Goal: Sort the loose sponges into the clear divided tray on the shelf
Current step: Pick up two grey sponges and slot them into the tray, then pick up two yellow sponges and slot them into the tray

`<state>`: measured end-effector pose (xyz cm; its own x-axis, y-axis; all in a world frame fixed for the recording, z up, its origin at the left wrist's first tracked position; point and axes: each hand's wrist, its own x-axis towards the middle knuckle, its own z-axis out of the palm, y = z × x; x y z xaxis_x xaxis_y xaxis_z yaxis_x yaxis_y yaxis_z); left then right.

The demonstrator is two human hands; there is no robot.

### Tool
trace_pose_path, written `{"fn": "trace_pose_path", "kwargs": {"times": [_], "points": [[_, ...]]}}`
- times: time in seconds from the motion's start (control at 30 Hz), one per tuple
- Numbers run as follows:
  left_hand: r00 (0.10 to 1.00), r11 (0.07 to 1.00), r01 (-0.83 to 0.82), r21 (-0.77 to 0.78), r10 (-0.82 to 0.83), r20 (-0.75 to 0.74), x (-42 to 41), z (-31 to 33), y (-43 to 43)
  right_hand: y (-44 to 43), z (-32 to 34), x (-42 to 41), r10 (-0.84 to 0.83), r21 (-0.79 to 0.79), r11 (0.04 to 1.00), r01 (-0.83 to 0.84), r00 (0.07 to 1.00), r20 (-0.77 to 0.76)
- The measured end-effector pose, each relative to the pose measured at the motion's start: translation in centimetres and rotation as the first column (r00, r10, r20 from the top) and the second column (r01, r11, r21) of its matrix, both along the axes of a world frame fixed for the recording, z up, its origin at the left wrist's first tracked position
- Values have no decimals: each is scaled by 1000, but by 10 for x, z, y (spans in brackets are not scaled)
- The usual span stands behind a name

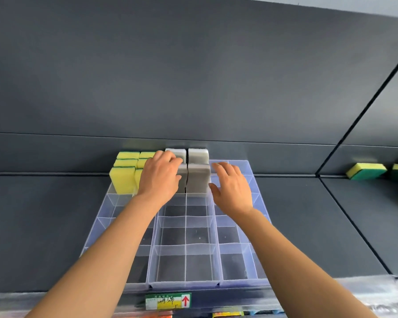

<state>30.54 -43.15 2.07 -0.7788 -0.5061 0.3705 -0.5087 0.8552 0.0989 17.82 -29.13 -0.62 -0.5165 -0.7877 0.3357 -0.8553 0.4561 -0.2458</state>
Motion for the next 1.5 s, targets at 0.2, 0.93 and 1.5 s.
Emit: {"fn": "trace_pose_path", "kwargs": {"times": [0.2,0.93,1.5], "points": [[984,984,179,-24,-179,19,-23,4,36,47,2,-13,-131,88,986,139,987,-94],[824,827,562,1,-561,82,-182,-15,275,317,-1,-98,-499,208,841,500,864,-57],[802,815,577,61,-579,145,-326,-35,400,452,-14,-215,-577,257,784,565,816,-31]]}}
